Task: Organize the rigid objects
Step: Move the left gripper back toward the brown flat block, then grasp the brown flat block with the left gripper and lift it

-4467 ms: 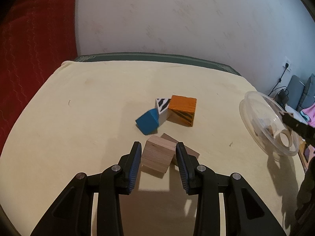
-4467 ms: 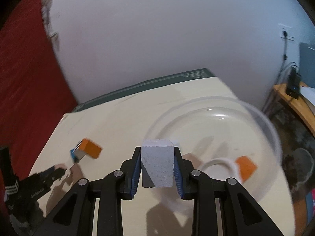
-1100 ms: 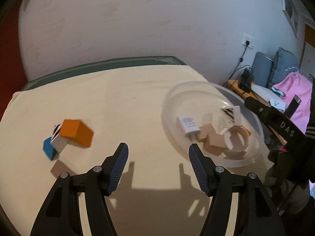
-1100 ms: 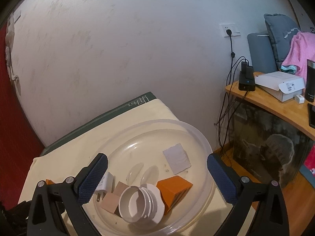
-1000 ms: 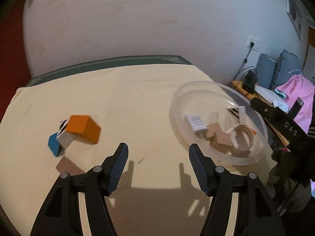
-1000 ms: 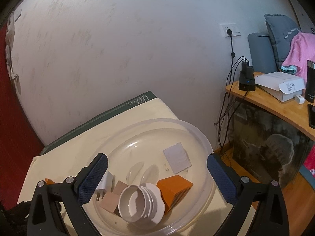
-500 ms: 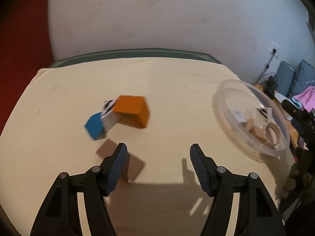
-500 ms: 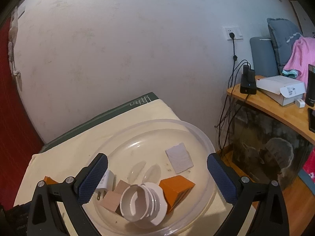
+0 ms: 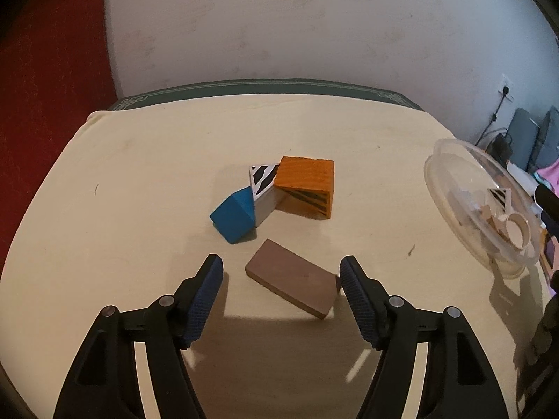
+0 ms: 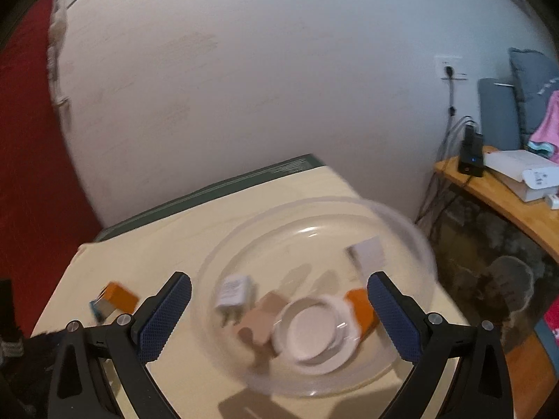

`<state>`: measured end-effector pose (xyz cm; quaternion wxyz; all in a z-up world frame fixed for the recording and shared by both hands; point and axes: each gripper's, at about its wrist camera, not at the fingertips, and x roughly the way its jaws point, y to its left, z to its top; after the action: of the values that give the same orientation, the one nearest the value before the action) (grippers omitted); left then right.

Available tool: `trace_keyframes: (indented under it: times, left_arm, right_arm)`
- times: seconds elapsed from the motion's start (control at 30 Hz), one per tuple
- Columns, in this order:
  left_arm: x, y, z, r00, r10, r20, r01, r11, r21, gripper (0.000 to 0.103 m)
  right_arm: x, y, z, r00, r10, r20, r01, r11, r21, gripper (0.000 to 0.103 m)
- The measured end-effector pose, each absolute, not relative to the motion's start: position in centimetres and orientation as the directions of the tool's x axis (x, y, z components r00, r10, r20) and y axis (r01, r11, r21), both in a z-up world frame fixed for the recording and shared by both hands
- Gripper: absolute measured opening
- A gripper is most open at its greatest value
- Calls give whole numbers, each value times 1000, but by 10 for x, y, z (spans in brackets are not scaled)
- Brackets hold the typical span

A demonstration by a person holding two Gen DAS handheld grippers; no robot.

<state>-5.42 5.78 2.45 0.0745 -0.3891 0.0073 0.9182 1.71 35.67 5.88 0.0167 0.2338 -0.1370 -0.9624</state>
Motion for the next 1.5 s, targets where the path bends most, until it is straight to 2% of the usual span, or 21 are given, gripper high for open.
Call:
trace_keyframes:
  times: [0.27, 0.67, 0.83, 0.9, 1.03, 1.37, 1.5]
  left_arm:
    - [-61, 58, 19, -640, 200, -742, -215, -974, -77, 70]
    - [-70, 60, 12, -600, 192, -777, -276, -961, -24, 71]
    - [-68, 63, 12, -613, 169, -772, -276, -961, 9, 71]
    - [-66, 65, 12, -618, 169, -768, -282, -959, 16, 66]
    - [-63, 68, 13, -630, 160, -760, -286, -958, 35, 66]
    - [-48, 55, 25, -701, 145, -698, -216, -976, 14, 65]
    - [-48, 47, 29, -718, 121, -686, -167, -986, 1, 66]
  right_arm:
    - [19, 335, 51, -867, -170, -468, 60, -969, 241, 103]
    - [16, 332, 46, -847, -201, -493, 89, -967, 240, 103]
    - [14, 334, 44, -841, -200, -503, 78, -964, 252, 103]
    - [14, 334, 43, -840, -200, -505, 78, -964, 253, 103]
    - [14, 335, 42, -837, -198, -509, 73, -964, 255, 103]
    - [13, 330, 43, -835, -198, -513, 92, -970, 225, 103]
    - [11, 318, 45, -827, -203, -524, 133, -977, 168, 103]
